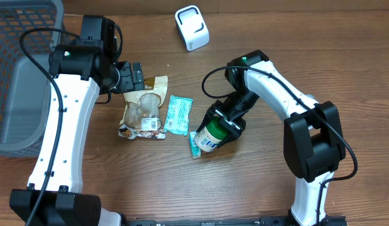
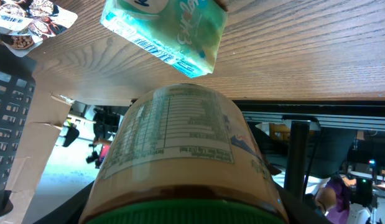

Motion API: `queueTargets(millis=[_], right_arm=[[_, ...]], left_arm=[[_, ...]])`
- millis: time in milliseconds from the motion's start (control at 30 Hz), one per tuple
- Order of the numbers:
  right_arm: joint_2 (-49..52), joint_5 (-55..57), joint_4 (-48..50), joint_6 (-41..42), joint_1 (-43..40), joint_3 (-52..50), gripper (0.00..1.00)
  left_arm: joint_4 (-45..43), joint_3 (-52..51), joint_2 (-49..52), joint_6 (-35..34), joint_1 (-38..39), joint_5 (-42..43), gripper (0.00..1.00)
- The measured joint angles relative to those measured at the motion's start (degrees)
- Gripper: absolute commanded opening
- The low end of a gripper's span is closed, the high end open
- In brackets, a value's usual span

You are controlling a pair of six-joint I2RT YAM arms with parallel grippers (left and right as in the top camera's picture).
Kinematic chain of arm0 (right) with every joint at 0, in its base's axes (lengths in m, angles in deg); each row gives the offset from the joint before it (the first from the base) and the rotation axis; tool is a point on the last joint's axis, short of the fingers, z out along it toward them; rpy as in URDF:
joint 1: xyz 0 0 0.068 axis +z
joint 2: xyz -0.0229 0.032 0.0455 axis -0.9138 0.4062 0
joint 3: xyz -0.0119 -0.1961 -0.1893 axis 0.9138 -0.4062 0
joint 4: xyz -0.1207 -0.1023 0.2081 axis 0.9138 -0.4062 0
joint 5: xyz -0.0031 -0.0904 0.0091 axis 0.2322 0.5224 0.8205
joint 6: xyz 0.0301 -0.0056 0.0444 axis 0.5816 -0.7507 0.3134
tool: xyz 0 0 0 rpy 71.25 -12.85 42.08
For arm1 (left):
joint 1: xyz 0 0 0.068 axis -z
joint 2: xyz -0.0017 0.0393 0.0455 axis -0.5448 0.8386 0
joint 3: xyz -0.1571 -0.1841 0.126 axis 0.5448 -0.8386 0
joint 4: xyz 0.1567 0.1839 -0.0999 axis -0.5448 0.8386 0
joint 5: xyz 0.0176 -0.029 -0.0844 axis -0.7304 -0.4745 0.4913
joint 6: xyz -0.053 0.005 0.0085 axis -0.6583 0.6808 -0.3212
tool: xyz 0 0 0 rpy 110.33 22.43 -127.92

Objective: Scan the item barcode

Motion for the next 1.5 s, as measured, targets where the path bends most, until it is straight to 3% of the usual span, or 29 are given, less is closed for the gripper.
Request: queueTargets(millis=[267,367,567,700,1000,1500], right_arm=[[0.0,2.2,5.1,-0.1,0.0,0.0,0.28],[0.0,7.6,9.4,-0.2,0.0,0.0,0.04],[0.0,20.6,16.5,-0.2,-0.1,0.1,0.04],[0.0,21.4,15.9,-0.2,-0.6,0.1,0.04],[0.0,8.5,-3.7,-3.2,-3.4,0.3,0.04],[0.0,-9.6,-3.9,-8.6,-3.8,0.3,0.04]], left_arm=[[0.0,0.0,0.0,0.0,0.0,0.0,1.0],[0.0,0.0,0.0,0.0,0.0,0.0,1.0],[0.0,0.0,0.0,0.0,0.0,0.0,1.0],[0.0,0.0,0.0,0.0,0.0,0.0,1.0],[0.0,0.0,0.0,0.0,0.0,0.0,1.0],[0.0,0.0,0.0,0.0,0.0,0.0,1.0]])
